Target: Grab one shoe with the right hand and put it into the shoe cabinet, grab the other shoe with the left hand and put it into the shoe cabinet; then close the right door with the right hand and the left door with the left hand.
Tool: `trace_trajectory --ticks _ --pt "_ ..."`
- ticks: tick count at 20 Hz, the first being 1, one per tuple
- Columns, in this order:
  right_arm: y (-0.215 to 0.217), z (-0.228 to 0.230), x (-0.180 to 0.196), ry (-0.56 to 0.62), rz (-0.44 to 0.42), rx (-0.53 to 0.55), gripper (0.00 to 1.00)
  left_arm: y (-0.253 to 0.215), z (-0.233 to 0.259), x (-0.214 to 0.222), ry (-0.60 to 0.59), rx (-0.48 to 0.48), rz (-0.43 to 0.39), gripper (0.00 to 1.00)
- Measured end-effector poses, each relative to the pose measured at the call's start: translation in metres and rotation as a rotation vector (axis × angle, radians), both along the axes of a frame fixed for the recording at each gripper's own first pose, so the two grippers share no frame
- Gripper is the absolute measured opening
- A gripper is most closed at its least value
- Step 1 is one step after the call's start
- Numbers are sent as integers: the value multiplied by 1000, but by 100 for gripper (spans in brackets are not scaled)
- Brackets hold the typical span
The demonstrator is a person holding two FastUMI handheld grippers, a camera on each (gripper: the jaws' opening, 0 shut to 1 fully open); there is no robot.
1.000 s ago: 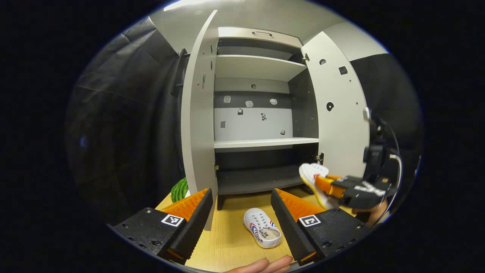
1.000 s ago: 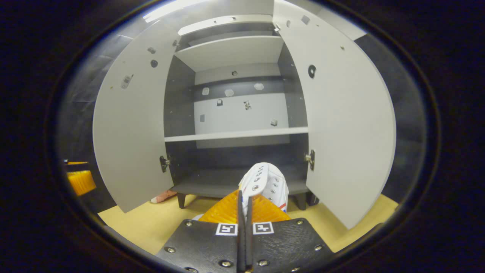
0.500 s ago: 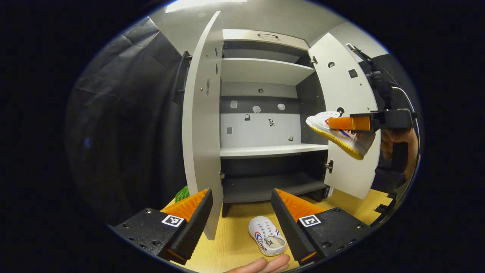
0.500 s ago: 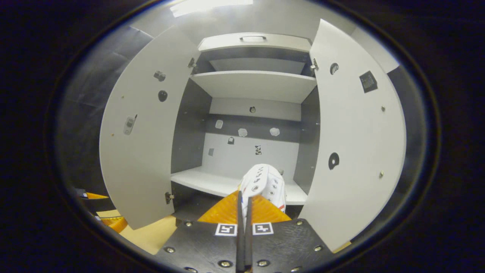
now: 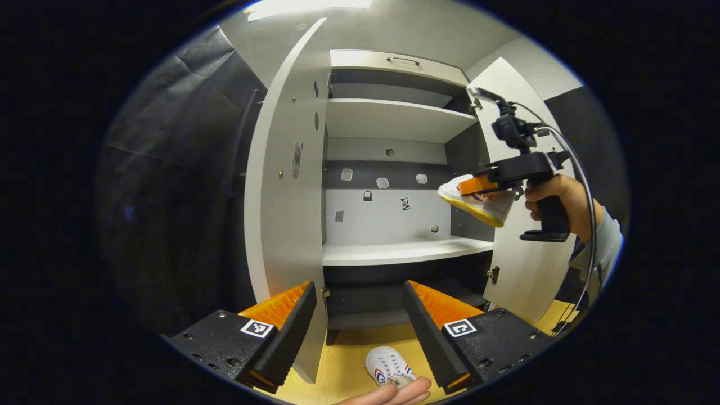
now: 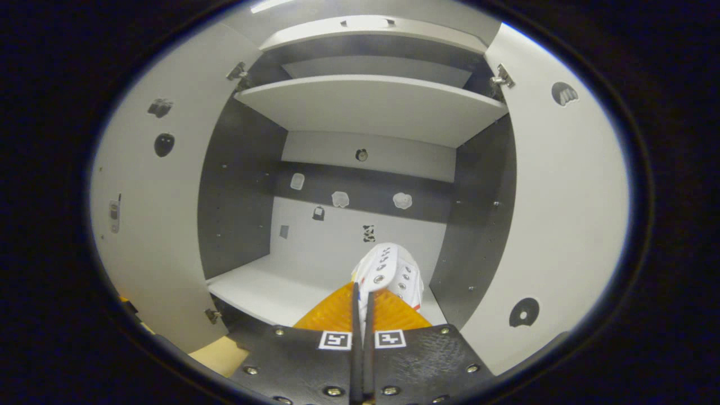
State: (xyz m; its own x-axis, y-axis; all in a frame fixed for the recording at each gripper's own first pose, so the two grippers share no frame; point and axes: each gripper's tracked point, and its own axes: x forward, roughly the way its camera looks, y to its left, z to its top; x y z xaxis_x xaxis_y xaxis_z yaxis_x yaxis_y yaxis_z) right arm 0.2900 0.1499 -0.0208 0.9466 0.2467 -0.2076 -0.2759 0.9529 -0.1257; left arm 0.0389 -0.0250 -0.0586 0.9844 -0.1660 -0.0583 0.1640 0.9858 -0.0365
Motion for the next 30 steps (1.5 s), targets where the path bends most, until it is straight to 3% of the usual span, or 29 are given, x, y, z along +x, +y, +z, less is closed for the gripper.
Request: trace_trajectory --ticks 4,7,12,13,16,17,20,26,30 --pt "-10 -38 68 70 -78 -28 1 4 3 8 -18 -2 3 94" --pt "-11 -74 109 153 -76 -16 1 -1 -13 9 13 -39 -23 92" --pt "-15 -119 143 239 -102 -9 0 -12 -39 6 41 -31 -51 96" --pt "-12 -121 145 246 -100 10 5 -15 -43 7 56 -32 -61 96" --pt "-8 -101 140 176 -73 -17 15 -20 -55 8 88 -37 -73 96" --pt "-11 -85 133 129 -77 -45 36 -22 -59 9 98 -37 -76 92" --pt "-13 -52 109 19 -86 -88 99 -28 -73 14 125 -47 -78 96" --pt "-24 -29 20 -54 -91 1 99 -36 -112 19 188 -34 -82 96" --pt "-45 -44 -43 -92 -107 64 98 -36 -162 12 268 -28 -71 96"
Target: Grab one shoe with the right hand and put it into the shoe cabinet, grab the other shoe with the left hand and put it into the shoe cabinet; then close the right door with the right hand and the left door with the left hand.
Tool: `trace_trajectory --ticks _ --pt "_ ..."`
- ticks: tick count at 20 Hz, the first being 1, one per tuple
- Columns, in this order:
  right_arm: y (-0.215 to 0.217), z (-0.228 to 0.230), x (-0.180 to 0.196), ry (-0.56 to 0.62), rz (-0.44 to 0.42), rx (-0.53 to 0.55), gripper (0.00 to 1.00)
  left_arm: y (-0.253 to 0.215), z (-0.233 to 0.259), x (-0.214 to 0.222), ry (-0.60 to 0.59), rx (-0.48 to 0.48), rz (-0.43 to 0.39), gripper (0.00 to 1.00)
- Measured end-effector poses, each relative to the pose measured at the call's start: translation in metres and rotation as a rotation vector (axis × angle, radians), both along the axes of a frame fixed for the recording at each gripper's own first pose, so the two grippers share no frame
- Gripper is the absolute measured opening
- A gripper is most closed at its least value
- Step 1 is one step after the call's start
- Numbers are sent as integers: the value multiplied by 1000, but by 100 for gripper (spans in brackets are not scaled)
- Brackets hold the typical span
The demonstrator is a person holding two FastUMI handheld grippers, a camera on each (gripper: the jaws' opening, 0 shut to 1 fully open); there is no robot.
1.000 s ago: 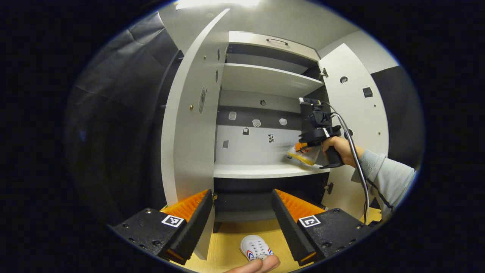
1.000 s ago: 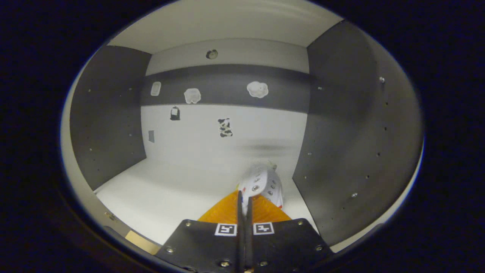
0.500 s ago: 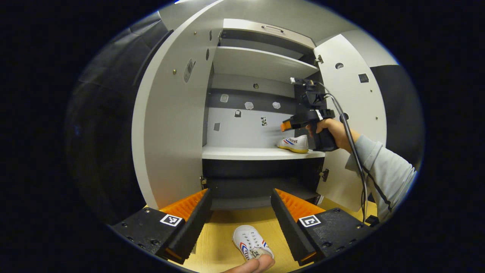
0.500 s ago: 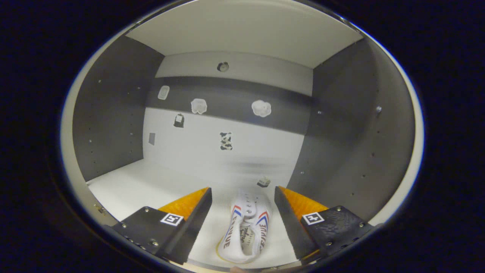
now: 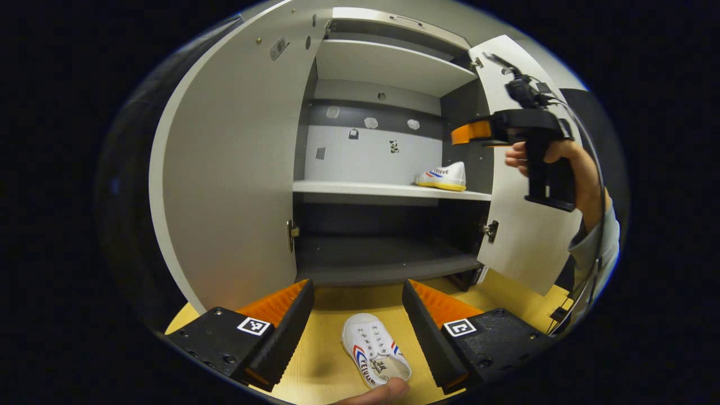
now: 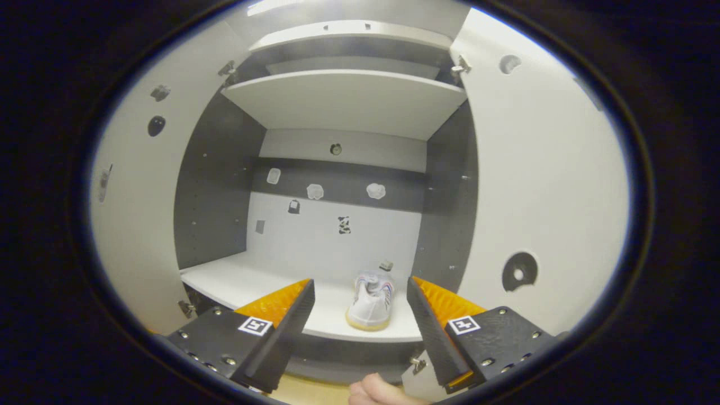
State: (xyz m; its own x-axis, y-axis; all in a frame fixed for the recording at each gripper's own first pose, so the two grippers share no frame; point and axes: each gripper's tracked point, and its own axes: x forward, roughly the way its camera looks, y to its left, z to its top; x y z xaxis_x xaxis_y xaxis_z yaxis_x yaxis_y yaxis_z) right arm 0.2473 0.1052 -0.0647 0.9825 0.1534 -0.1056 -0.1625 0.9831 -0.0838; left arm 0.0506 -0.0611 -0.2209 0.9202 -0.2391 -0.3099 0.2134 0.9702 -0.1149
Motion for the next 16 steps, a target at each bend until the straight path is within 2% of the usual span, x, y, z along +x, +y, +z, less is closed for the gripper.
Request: trace_trajectory --ticks 6,9,16 --pt "-10 -53 -80 48 54 109 98 -10 -102 -10 209 43 -11 97" --pt "-26 -71 -103 58 13 92 98 -11 -134 -13 310 28 -22 98" --pt "-31 -97 -140 61 47 170 98 -13 -187 -21 454 51 -31 97"
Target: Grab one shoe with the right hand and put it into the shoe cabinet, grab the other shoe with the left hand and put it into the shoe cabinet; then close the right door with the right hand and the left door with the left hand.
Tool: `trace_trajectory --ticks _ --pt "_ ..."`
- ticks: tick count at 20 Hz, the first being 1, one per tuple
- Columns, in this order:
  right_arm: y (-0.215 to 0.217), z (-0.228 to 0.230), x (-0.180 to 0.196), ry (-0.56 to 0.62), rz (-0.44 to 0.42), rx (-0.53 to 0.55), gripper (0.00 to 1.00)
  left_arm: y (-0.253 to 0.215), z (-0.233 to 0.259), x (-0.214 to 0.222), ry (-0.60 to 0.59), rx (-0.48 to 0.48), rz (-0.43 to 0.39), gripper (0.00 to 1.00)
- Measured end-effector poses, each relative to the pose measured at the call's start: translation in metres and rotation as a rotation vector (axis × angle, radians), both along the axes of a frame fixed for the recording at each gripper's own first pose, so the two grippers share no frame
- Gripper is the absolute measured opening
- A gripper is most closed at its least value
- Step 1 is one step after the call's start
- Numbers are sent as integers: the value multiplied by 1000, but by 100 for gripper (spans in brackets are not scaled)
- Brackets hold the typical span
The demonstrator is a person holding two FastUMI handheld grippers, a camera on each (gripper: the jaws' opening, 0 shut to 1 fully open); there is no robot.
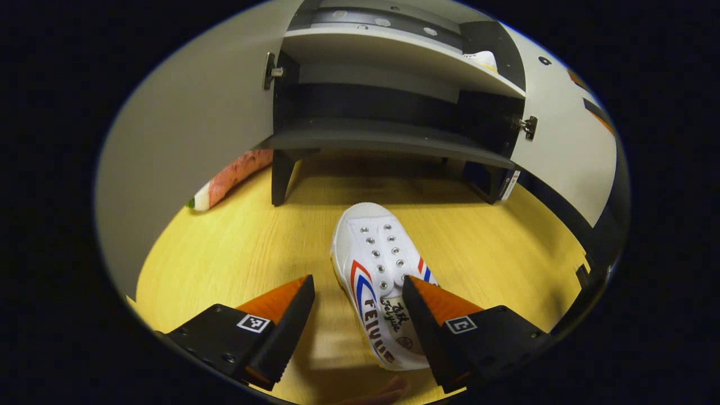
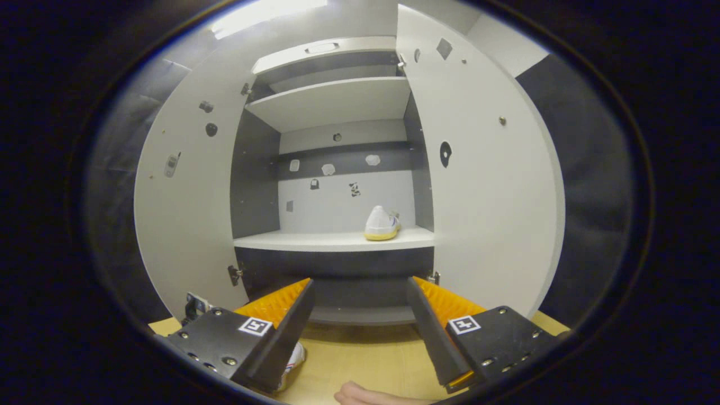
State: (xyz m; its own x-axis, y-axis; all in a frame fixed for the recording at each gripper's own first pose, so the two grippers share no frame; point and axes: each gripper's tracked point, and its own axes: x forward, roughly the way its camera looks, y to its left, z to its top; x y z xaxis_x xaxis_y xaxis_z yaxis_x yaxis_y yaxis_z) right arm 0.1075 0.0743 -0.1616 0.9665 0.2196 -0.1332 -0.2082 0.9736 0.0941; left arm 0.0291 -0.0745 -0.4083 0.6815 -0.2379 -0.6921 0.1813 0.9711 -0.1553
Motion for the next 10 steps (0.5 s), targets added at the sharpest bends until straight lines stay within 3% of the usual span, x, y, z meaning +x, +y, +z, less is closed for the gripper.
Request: trace_trajectory --ticks 2,4,7,9,10 --pt "-12 -10 1 18 -30 -11 98 1 -4 4 0 -19 10 94" --pt "-24 -18 0 34 -67 -25 98 -12 -6 -1 26 -84 2 72" --pt "-31 -23 0 54 -83 -29 98 -2 -4 2 2 -51 22 27" --pt "-30 -23 1 55 -70 -24 98 5 6 4 -26 9 42 8" --pt "-30 -24 1 55 -69 -24 98 4 12 5 -43 26 33 5"
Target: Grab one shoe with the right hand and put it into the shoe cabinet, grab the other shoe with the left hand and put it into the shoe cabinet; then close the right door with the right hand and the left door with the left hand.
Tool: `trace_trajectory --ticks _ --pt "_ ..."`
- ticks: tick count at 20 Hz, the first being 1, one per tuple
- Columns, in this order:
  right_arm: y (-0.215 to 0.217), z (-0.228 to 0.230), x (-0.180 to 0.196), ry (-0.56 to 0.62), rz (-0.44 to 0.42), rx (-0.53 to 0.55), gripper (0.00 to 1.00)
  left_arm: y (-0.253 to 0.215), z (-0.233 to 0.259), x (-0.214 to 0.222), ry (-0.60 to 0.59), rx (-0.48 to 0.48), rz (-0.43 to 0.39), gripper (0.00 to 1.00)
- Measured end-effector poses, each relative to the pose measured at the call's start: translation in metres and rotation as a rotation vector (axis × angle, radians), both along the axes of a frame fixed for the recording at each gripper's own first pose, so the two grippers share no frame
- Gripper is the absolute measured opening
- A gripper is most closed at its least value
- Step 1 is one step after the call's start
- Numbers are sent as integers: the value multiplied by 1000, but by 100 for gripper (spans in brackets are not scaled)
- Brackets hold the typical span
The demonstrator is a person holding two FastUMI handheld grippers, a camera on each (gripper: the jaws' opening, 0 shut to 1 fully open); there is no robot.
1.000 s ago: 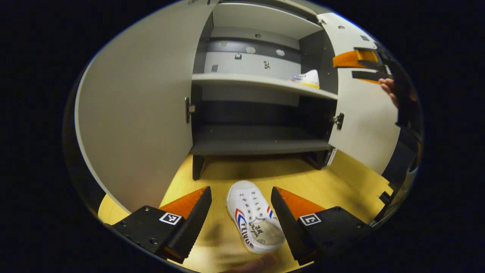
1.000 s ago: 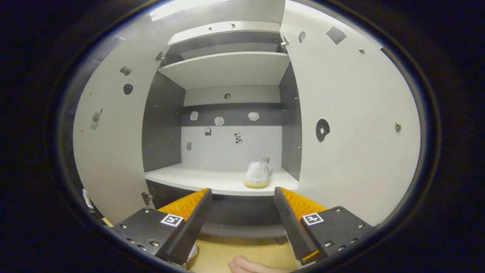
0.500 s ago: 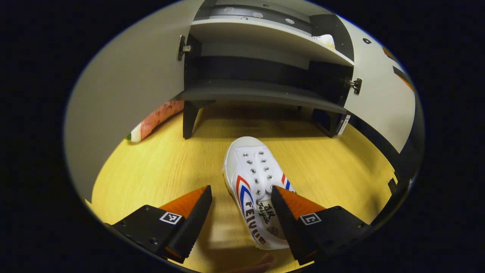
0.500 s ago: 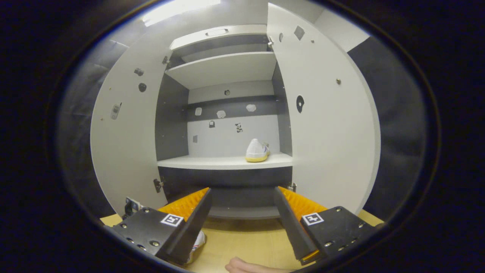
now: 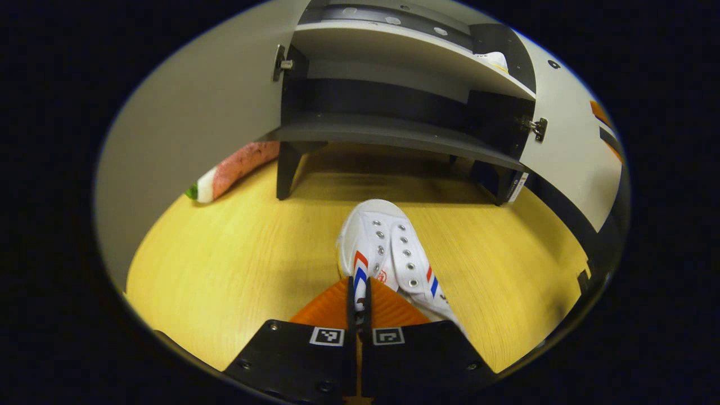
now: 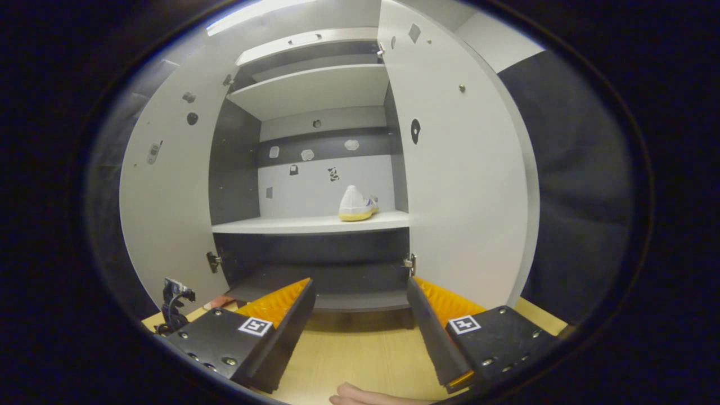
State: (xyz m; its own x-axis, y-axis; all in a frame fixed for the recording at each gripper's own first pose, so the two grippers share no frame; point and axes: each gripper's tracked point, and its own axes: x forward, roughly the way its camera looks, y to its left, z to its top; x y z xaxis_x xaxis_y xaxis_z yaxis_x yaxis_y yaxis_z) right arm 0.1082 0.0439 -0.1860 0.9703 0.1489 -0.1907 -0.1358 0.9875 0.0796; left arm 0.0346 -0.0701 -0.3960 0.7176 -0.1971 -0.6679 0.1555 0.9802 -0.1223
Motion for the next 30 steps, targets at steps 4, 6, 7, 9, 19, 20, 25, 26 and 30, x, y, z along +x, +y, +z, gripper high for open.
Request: trace_trajectory --ticks 4,6,7,9,19,20,25,26,30 --pt "-2 -4 -6 2 11 -6 98 5 56 3 -123 6 7 2" --pt "-3 -5 -7 7 16 -1 98 3 87 13 -186 10 5 2" --pt "-3 -5 -8 7 19 3 98 0 102 18 -216 0 10 2" --pt "-5 -1 -9 5 26 1 98 -2 127 27 -245 -15 18 2" --pt "-5 1 -16 10 56 12 98 -6 239 95 -290 -46 66 1" --pt "-2 1 -18 5 67 16 98 -5 246 95 -291 -46 56 2" --pt "11 3 -26 -3 123 20 98 -7 262 92 -280 -75 66 2" --pt "9 3 -26 -4 120 19 98 -7 264 91 -274 -79 76 2" --pt "6 4 -32 -3 125 28 98 -17 298 94 -327 -94 56 2"
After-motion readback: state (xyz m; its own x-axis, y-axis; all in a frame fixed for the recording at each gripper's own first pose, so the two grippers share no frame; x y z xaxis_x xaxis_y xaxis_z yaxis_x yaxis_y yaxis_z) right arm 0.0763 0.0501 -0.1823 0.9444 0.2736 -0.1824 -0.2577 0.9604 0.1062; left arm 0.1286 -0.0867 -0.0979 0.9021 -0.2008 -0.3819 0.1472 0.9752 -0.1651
